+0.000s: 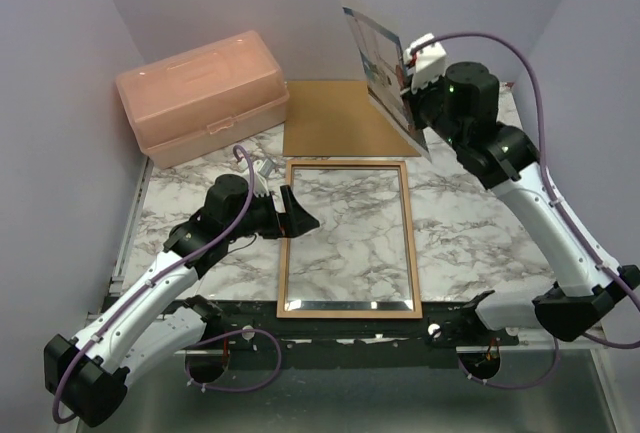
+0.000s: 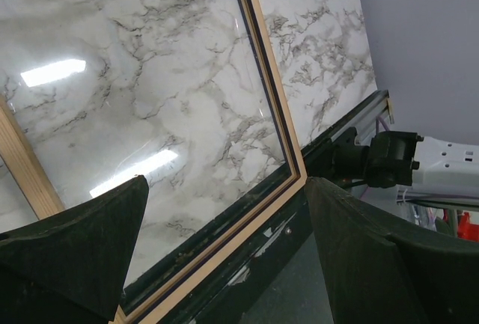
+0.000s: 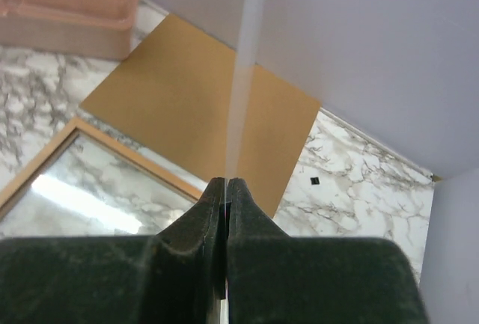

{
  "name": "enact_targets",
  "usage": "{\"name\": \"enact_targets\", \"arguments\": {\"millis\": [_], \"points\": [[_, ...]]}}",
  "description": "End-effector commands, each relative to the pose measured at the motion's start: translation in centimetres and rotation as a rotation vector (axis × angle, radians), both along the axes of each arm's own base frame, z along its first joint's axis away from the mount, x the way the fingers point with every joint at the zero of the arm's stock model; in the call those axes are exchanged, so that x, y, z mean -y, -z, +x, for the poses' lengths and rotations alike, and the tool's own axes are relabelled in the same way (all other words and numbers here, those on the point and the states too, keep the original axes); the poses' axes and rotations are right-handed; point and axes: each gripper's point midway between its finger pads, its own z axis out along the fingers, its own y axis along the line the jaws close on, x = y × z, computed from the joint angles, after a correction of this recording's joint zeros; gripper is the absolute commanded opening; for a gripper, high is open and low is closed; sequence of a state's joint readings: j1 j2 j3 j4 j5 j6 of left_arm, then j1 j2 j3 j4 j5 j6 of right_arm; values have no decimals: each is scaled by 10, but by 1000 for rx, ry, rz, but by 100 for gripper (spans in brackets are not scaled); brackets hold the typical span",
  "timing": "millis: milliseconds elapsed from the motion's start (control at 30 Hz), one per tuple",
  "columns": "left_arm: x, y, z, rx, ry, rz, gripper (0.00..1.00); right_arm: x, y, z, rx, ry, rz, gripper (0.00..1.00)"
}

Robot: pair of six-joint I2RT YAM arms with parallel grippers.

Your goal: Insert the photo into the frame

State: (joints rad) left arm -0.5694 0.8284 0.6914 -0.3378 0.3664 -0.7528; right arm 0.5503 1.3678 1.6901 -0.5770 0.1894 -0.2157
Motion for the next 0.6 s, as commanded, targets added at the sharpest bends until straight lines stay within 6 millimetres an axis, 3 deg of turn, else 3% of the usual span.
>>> {"name": "enact_targets", "arguments": {"millis": [0, 100, 300, 567], "points": [[-3, 7, 3, 0, -20, 10, 89, -19, 6, -17, 173, -110, -188, 1], [-3, 8, 3, -3, -23, 10, 89, -29, 30, -28, 173, -145, -317, 1], [-4, 9, 5, -11, -39, 8, 89, -37, 100, -38, 52, -128, -561, 1], [-18, 10, 8, -28, -141, 21, 89, -77, 165, -88, -47, -255, -563, 1]]}}
